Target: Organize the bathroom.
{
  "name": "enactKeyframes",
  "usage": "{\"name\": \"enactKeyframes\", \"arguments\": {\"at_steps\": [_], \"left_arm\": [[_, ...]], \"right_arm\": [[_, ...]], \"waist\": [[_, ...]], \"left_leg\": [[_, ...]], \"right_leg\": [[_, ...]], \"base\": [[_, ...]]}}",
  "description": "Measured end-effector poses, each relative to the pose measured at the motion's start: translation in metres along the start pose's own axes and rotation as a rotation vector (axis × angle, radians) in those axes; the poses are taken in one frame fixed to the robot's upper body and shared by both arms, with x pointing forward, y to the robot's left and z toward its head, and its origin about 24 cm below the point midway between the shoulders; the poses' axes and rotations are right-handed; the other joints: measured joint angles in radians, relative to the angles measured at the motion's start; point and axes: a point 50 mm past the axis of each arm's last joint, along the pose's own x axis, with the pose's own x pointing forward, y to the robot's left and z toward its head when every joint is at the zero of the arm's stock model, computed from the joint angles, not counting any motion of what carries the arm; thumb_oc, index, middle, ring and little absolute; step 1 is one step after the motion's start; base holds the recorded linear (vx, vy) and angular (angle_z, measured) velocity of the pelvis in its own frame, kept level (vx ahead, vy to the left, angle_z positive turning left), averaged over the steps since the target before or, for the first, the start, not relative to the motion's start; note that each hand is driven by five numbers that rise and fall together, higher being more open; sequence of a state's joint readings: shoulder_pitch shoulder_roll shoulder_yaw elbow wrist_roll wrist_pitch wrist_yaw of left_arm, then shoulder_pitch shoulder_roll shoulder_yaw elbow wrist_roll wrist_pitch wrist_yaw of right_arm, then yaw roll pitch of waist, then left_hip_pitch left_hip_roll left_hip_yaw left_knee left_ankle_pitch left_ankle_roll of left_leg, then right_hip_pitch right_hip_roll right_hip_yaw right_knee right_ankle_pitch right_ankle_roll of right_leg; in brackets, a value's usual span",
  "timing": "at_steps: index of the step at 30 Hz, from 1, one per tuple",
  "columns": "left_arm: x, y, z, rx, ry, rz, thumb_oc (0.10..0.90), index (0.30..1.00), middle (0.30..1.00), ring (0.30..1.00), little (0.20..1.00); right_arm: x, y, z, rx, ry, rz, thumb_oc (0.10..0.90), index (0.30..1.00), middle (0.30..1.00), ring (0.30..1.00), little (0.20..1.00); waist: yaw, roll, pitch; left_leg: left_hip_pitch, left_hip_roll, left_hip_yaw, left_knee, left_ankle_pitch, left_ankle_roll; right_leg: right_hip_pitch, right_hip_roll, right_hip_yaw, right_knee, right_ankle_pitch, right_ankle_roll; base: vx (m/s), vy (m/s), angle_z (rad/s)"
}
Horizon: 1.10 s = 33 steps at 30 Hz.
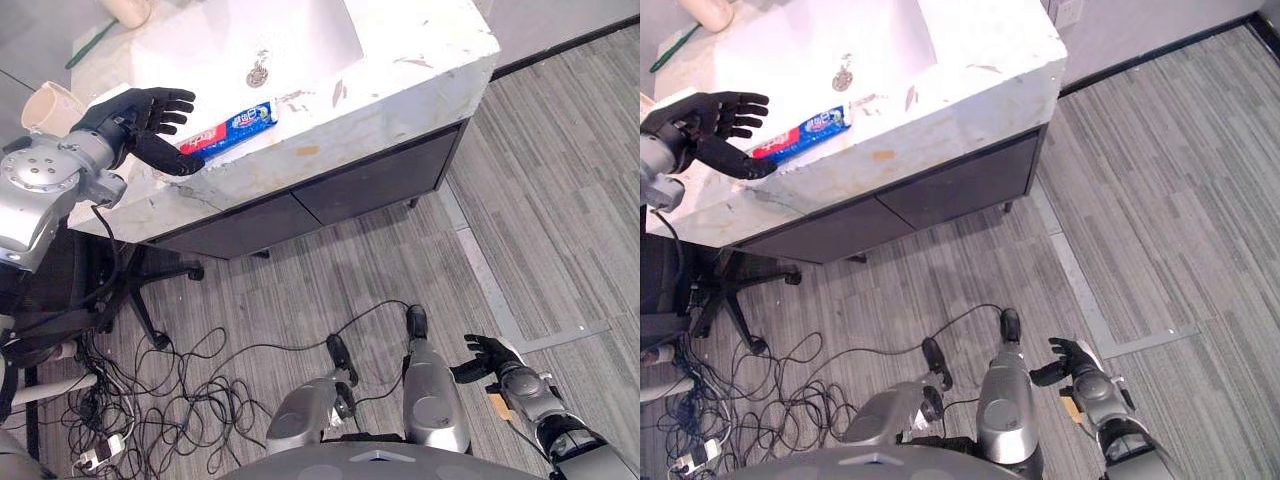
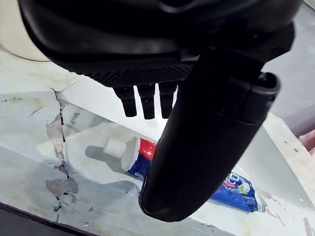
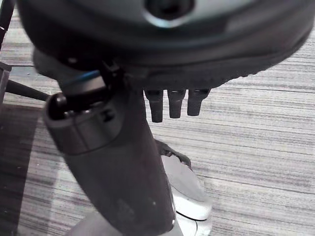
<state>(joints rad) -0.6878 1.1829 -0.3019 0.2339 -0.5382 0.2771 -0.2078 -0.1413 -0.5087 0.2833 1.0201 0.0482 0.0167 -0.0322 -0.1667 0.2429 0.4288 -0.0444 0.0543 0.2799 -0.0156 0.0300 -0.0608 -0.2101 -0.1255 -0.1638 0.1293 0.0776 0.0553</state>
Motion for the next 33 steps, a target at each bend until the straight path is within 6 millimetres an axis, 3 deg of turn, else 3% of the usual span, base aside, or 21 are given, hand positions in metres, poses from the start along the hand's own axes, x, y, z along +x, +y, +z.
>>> {"name": "enactKeyframes", "arguments": {"at_steps": [12, 13, 14, 16, 33], "left_arm": [[0.0004, 0.0006, 0.0049, 0.003, -0.017, 0.003, 0.8, 0.9, 0.9, 0.9, 0.9], [0.0004, 0.0005, 0.0048, 0.003, -0.017, 0.001, 0.707, 0.761, 0.761, 0.761, 0.761], [0.0004, 0.0005, 0.0048, 0.003, -0.017, 0.001, 0.707, 0.761, 0.761, 0.761, 0.761], [0.0004, 0.0003, 0.0047, 0.003, -0.016, -0.004, 0.4, 0.3, 0.3, 0.3, 0.3], [0.0006, 0.0047, 0.007, 0.039, -0.014, 0.045, 0.4, 0.3, 0.3, 0.3, 0.3]], "right_arm": [[0.0, -0.0038, 0.0011, -0.003, 0.005, -0.022, 0.8, 0.9, 0.9, 0.9, 0.9], [0.0, -0.004, 0.0011, -0.003, 0.005, -0.023, 0.8, 0.9, 0.9, 0.9, 0.9], [0.0, -0.004, 0.0011, -0.003, 0.005, -0.023, 0.8, 0.9, 0.9, 0.9, 0.9], [0.0, -0.0041, 0.001, -0.001, 0.005, -0.024, 0.8, 0.9, 0.9, 0.9, 0.9], [0.0001, -0.0094, 0.0027, 0.012, 0.002, -0.041, 0.8, 0.9, 0.9, 0.9, 0.9]], "waist": [[-0.007, 0.003, 0.013], [-0.007, 0.003, 0.013], [-0.007, 0.003, 0.013], [-0.009, 0.003, 0.013], [-0.009, 0.01, 0.034]], "left_leg": [[-0.011, -0.004, 0.0, 0.016, 0.001, 0.001], [-0.012, -0.004, 0.0, 0.018, 0.001, 0.001], [-0.012, -0.004, 0.0, 0.018, 0.001, 0.001], [-0.016, -0.004, 0.0, 0.021, 0.001, 0.001], [-0.052, -0.005, 0.008, 0.038, 0.001, 0.001]], "right_leg": [[-0.033, -0.01, 0.004, 0.064, -0.033, -0.003], [-0.033, -0.01, 0.005, 0.065, -0.033, -0.003], [-0.033, -0.01, 0.005, 0.065, -0.033, -0.003], [-0.036, -0.01, 0.007, 0.067, -0.034, -0.004], [-0.111, -0.023, 0.016, 0.153, -0.061, -0.016]], "base": [[0.0, 0.001, 0.0], [0.0, 0.0, 0.0], [0.0, 0.0, 0.0], [0.0, 0.0, 0.0], [0.0, -0.001, 0.0]]}}
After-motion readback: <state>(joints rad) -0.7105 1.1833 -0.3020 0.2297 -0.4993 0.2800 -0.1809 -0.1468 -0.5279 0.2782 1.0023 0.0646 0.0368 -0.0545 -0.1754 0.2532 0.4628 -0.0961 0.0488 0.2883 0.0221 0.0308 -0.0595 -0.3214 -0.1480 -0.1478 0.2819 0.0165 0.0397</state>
